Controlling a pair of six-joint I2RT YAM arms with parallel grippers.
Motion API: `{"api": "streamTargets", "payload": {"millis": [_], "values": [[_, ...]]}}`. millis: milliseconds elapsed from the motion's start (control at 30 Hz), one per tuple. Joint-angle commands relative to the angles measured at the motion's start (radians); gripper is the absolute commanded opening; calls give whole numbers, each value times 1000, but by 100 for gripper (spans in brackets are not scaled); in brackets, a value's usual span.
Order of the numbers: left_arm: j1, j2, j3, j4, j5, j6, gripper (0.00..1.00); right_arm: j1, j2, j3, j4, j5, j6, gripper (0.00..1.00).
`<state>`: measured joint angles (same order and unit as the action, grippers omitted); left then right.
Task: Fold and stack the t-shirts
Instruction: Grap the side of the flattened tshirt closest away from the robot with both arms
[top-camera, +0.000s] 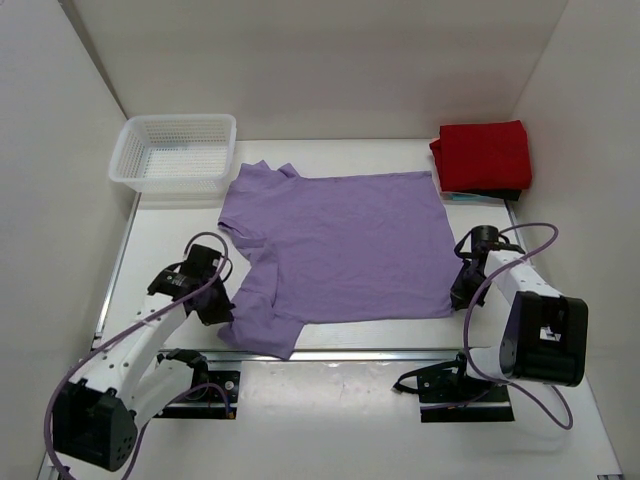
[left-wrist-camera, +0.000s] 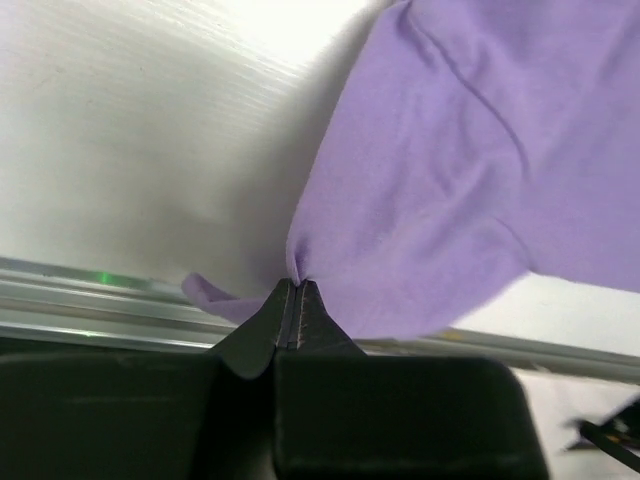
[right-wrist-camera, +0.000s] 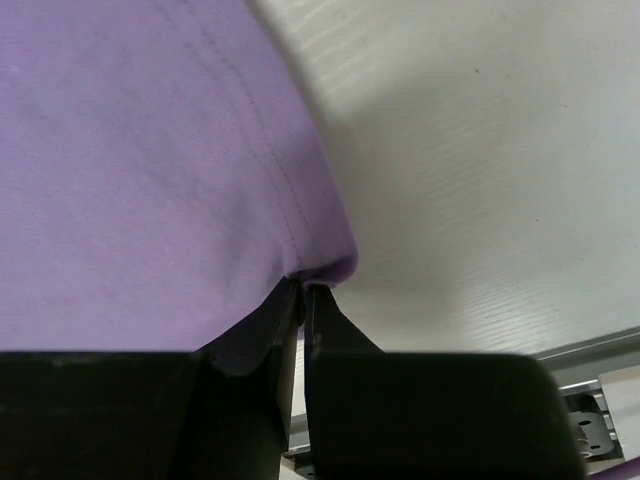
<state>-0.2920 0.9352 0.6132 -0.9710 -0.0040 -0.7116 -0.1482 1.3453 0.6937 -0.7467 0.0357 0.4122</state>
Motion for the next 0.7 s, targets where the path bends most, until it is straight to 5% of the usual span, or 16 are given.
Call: {"api": "streamTargets", "payload": {"millis": [0, 367, 667], "values": [[20, -61, 59, -109, 48, -22, 0, 18, -12, 58, -23, -20, 5, 0], [5, -185, 290, -360, 64, -74, 0, -7, -69, 102, -216, -80, -10, 0], [-24, -185, 368, -233, 122, -62, 0, -8, -52, 145, -214, -68, -6, 0]]}}
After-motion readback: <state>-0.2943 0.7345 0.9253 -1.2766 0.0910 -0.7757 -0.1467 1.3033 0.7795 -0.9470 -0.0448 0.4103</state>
